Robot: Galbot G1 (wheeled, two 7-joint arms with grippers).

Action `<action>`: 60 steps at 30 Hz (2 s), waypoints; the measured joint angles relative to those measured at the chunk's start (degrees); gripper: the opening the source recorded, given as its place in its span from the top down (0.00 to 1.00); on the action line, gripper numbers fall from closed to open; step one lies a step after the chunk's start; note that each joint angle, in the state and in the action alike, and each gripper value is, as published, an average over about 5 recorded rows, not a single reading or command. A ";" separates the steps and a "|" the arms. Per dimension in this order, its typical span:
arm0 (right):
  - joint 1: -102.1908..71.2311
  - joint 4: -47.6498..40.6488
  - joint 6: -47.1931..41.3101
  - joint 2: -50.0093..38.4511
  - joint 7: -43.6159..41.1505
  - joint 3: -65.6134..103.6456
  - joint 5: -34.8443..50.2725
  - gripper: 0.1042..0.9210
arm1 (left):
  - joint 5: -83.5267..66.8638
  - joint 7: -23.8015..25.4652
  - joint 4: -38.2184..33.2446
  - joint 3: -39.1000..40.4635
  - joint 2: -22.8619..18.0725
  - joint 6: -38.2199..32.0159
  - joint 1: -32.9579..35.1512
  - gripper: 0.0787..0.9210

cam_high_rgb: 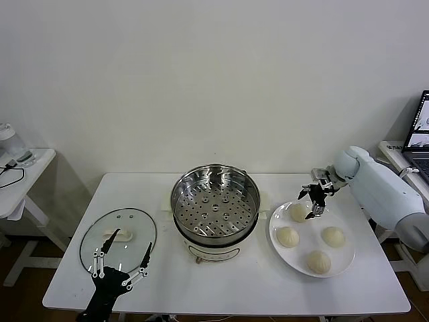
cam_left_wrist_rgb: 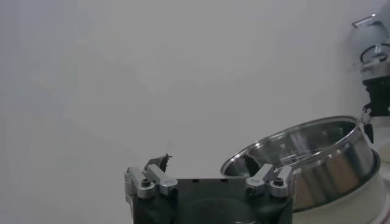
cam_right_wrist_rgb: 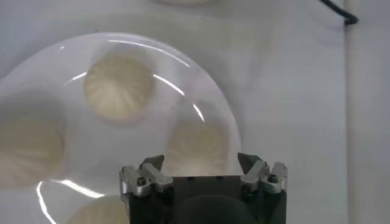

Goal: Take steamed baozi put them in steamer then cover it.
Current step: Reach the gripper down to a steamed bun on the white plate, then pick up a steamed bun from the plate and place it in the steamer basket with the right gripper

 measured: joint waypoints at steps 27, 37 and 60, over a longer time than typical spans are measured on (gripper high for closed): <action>12.64 13.73 9.56 -3.08 0.95 -9.10 2.41 0.35 | -0.01 -0.49 -1.04 0.18 0.18 -0.02 -0.16 0.12; 24.72 24.30 18.75 1.39 0.81 -17.44 5.58 0.34 | -0.03 -0.73 -1.97 0.70 0.30 -0.10 0.35 0.12; 21.50 22.78 27.83 16.95 0.70 -21.49 -4.87 0.34 | -0.26 -1.12 -3.02 -0.02 0.48 -0.88 0.67 0.12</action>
